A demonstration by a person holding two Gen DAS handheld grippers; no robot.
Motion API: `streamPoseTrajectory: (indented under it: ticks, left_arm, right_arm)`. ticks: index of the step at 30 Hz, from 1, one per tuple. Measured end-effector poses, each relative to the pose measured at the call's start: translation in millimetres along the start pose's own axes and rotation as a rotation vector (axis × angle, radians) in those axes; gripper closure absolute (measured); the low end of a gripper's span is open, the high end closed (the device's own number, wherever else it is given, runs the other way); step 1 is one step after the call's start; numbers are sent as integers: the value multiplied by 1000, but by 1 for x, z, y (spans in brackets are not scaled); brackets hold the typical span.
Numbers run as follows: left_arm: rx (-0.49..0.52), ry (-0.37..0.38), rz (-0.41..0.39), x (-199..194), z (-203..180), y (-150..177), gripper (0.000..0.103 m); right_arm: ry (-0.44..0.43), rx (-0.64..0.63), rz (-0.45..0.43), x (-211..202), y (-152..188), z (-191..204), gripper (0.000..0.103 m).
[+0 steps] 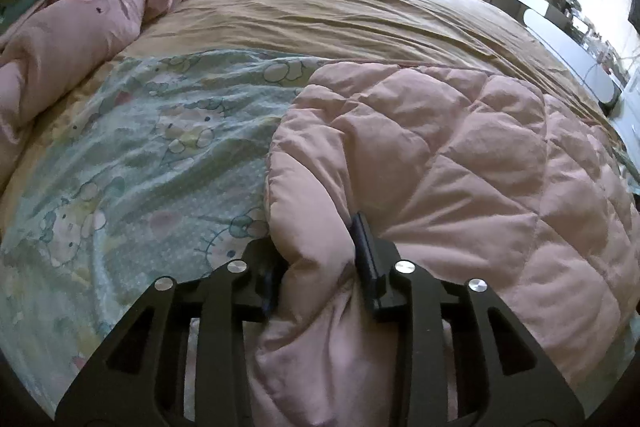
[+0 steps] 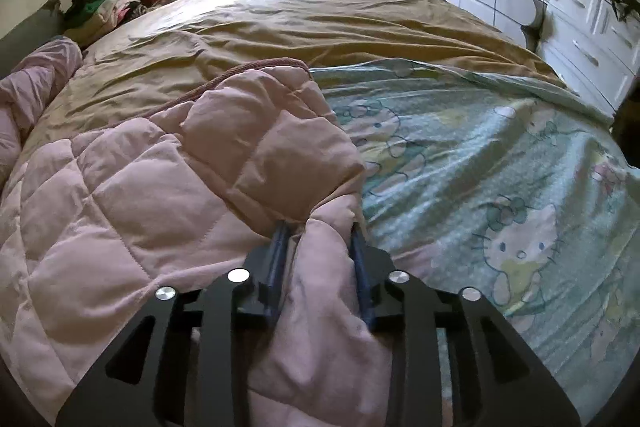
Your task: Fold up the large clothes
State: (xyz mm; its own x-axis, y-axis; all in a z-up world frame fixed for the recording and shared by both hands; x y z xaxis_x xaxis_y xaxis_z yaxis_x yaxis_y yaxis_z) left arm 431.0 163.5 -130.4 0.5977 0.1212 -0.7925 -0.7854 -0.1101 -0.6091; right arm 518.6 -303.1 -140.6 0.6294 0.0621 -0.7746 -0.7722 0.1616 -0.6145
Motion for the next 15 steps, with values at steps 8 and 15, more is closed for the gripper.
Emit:
streamPoseTrajectory:
  ticks: [8,15]
  left_arm:
    - [-18,-60,-73,-53,20,10,42]
    - [90,98,-62,-88,-51,41,42]
  right_arm:
    - [-55,-47,-180,-84,18,9,33]
    - [-223,-162,-146,-117,60,67,33]
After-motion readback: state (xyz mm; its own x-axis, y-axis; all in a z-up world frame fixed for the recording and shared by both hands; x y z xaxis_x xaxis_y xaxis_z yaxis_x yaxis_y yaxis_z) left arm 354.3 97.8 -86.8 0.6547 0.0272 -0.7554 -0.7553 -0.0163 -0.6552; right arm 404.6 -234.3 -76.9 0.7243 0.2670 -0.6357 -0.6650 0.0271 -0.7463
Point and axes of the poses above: each gripper's, at about its wrist camera, not at the fingertips, and x roughly the way its jaws point, z to its left, y to its underside, the point moved 6 cm from there along x, roughly the way its jaws point, and after that the axes turned 7 degrees about -y, right-handed, at the moved point
